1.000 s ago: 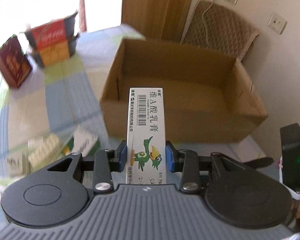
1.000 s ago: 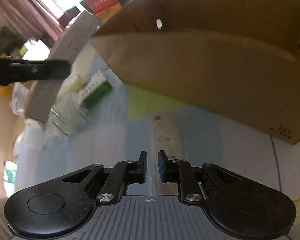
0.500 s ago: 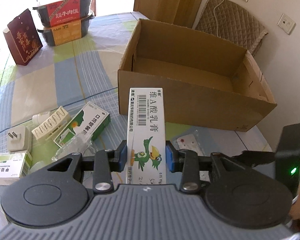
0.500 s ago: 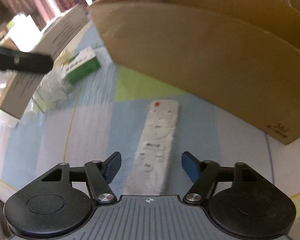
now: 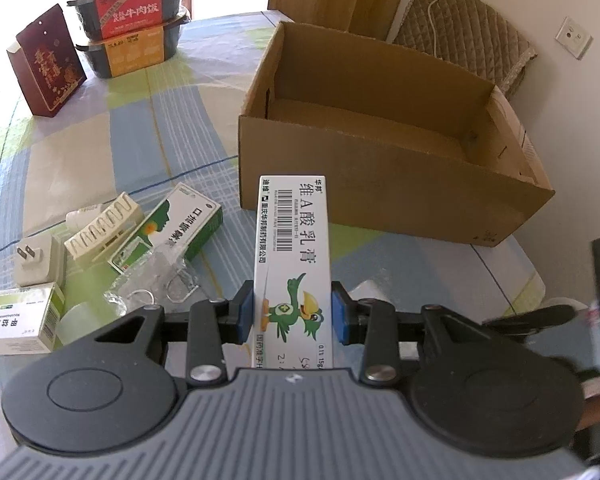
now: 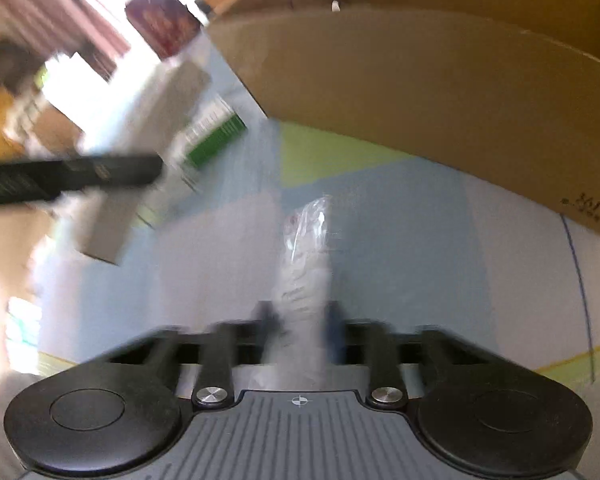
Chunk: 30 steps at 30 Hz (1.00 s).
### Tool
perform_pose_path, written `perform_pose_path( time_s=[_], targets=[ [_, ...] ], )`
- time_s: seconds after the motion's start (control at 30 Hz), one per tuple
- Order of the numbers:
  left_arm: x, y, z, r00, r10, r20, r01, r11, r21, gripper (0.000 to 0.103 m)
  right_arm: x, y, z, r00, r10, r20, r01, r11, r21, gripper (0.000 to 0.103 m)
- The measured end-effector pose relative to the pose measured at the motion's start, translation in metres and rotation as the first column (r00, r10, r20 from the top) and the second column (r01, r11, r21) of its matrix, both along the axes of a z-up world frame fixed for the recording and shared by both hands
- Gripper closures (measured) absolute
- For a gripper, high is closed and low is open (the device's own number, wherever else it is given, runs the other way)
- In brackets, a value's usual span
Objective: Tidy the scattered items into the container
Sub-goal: 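Lift the medicine box with the left tool while the right tool lifts the remote toward the cardboard box, then lower both items into the cardboard box and open both tools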
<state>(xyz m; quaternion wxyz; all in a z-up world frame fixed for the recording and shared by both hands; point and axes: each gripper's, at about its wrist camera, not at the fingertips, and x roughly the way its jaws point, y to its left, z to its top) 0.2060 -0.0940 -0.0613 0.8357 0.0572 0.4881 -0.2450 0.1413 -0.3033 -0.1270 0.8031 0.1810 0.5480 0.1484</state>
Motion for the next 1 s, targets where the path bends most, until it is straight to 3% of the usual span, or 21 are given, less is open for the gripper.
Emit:
perform_pose_path(
  time_s=[0.37, 0.53, 0.77, 1.0],
  targets=[
    [0.001, -0.004, 0.004, 1.0, -0.005, 0.012, 0.005, 1.0, 0.0, 0.07, -0.006, 0.017, -0.001, 0.994, 0.095, 0.054, -0.088, 0.989, -0.121, 0.085],
    [0.0, 0.0, 0.005, 1.0, -0.004, 0.01, 0.004, 1.0, 0.001, 0.07, -0.012, 0.003, 0.014, 0.996, 0.04, 0.074, -0.036, 0.998, -0.046, 0.085],
    [0.009, -0.003, 0.021, 0.999, -0.001, 0.033, 0.002, 1.0, -0.03, 0.07, 0.004, -0.029, 0.064, 0.986, -0.044, 0.16, 0.029, 0.995, 0.097, 0.085],
    [0.038, -0.037, 0.049, 0.995, -0.041, 0.086, 0.048, 0.995, -0.085, 0.07, 0.02, -0.095, 0.122, 0.933, -0.265, 0.244, 0.214, 0.952, 0.218, 0.085]
  ],
)
